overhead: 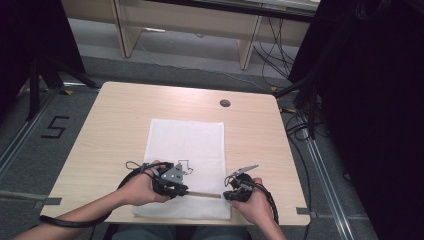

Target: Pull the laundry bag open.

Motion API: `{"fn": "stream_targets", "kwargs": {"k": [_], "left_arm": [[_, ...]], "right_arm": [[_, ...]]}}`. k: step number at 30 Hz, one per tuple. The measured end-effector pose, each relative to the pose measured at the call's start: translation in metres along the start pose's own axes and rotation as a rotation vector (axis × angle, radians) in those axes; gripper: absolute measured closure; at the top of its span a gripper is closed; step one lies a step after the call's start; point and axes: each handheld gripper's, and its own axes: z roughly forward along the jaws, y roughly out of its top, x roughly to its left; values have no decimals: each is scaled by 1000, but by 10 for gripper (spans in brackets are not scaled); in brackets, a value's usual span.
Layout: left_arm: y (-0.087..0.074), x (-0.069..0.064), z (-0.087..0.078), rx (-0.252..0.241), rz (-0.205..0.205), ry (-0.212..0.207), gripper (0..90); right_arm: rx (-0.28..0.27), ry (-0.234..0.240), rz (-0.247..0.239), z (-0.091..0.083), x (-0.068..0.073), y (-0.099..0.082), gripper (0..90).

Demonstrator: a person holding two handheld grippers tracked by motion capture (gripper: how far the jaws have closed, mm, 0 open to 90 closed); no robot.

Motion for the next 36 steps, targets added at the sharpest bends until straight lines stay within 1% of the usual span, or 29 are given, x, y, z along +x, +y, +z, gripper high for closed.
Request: {"fn": "stream_targets", "kwargs": {"k": [1, 2, 3, 5, 6, 7, 8, 9, 11, 12, 15, 16, 18, 19, 20, 24, 27, 29, 33, 34, 35, 36], "left_arm": [[-1, 0, 0, -3, 5, 5, 820], [-1, 0, 0, -3, 5, 5, 821], [-1, 1, -1, 0, 0, 3, 821], [-2, 1, -2, -4, 2, 4, 820], [-3, 2, -3, -5, 1, 7, 820], [-3, 2, -3, -4, -9, 2, 820], [-3, 2, -3, -4, -9, 2, 820], [-5, 2, -4, -1, -1, 8, 820], [-5, 2, -4, -7, -5, 3, 820], [-6, 3, -5, -2, 8, 8, 820], [-6, 3, -5, -5, 11, 4, 820], [-8, 2, -6, -9, -11, 5, 820], [-7, 2, -6, -5, -8, 7, 820], [-8, 2, -6, 0, 1, 10, 820], [-8, 3, -6, -10, -13, 4, 820], [-10, 4, -8, -7, -6, 6, 820], [-10, 3, -7, -4, -8, 5, 820], [-11, 3, -7, -10, -19, 0, 820], [-12, 4, -7, -1, -15, 7, 818], [-14, 4, -7, -16, -29, 2, 818], [-14, 4, -8, -21, -36, -3, 819], [-14, 4, -8, -21, -36, -3, 818]], "right_arm": [[0, -6, -6, 0, -1, 0, 900], [9, -6, 13, -1, 1, 0, 900], [9, -6, 13, -1, 1, 0, 900], [8, -7, 9, 0, 1, 0, 900], [0, -5, -1, 0, 0, 0, 900], [2, -6, -3, 0, 0, 0, 900], [2, -6, -3, 0, 0, 0, 900], [2, -6, -2, 0, -1, 0, 900], [1, -6, -2, 0, -1, 0, 900], [2, -6, -2, 0, 0, 0, 900], [3, -8, -3, 0, 0, 0, 900], [2, -7, -1, 0, 0, 0, 900], [2, -7, -2, 0, 0, 0, 900], [2, -7, -1, 0, 0, 0, 900], [2, -6, -2, 0, 0, 0, 900], [1, -7, -3, 0, 0, 0, 900], [2, -6, -3, 0, 0, 0, 900], [2, -7, -3, 0, 0, 0, 900], [2, -6, -3, 0, 0, 0, 900], [1, -5, -2, 0, 0, 0, 900], [1, -6, -4, 0, 0, 0, 900], [1, -6, -4, 0, 0, 0, 900]]}}
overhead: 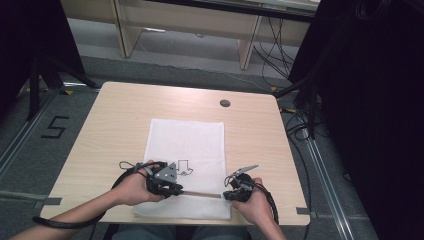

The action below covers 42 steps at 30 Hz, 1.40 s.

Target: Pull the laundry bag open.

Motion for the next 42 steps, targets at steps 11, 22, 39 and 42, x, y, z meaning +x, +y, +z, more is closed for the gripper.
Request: {"fn": "stream_targets", "kwargs": {"k": [11, 22, 39, 42], "left_arm": [[-3, 2, -2, 2, 7, 2, 818], [-12, 7, -10, 20, 3, 27, 818], [-41, 6, -28, 11, -63, 30, 817], [-44, 6, -30, 17, -66, 34, 817]], "right_arm": [[0, 2, 0, 0, 0, 0, 900], [1, 0, -1, 0, 0, 0, 900], [7, -3, -5, 0, 1, 0, 900], [6, -3, -7, 0, 1, 0, 900]]}}
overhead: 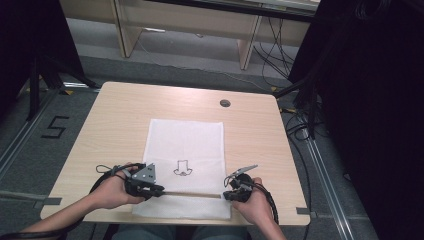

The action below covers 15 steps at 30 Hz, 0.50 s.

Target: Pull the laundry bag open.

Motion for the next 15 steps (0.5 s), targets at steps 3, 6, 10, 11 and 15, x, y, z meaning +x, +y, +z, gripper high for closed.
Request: {"fn": "stream_targets", "kwargs": {"k": [3, 6, 10, 11, 15], "left_arm": [[-5, 1, -6, -1, -1, 8, 816], [-11, 2, -9, -1, -15, 11, 816], [-17, 2, -13, 2, -25, 14, 816], [-19, 2, -15, 2, -30, 22, 816], [-26, 4, -21, 8, -44, 37, 816]], "right_arm": [[1, -4, -4, 0, 0, 0, 900], [-3, -5, -11, 0, 0, 0, 900], [-2, -8, -11, 0, 1, 0, 900], [-2, -8, -11, 0, 1, 0, 900], [0, -9, -12, 0, 1, 1, 900]]}}
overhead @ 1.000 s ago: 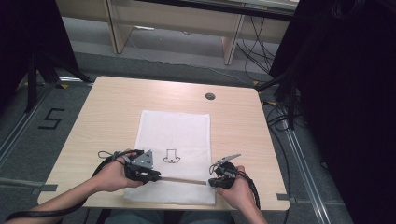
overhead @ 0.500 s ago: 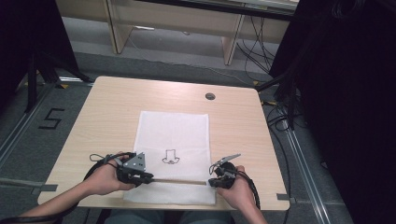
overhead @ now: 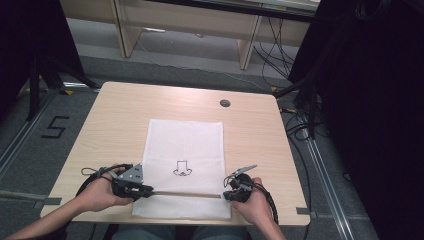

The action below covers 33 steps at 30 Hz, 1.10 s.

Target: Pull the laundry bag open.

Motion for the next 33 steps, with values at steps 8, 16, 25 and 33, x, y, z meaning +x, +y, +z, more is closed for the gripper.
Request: {"fn": "stream_targets", "kwargs": {"k": [8, 16, 25, 33], "left_arm": [[-21, 6, -12, 8, -47, 38, 816], [-42, 15, -24, 80, -50, 133, 816], [-46, 20, -30, 96, -64, 82, 814], [-45, 14, -28, 49, -108, 88, 809]], "right_arm": [[4, -5, 2, 0, 1, 0, 900], [4, -10, 0, 0, 0, 0, 900], [10, -4, 7, -1, 0, 0, 900], [15, -12, 11, -1, 2, 1, 893]]}}
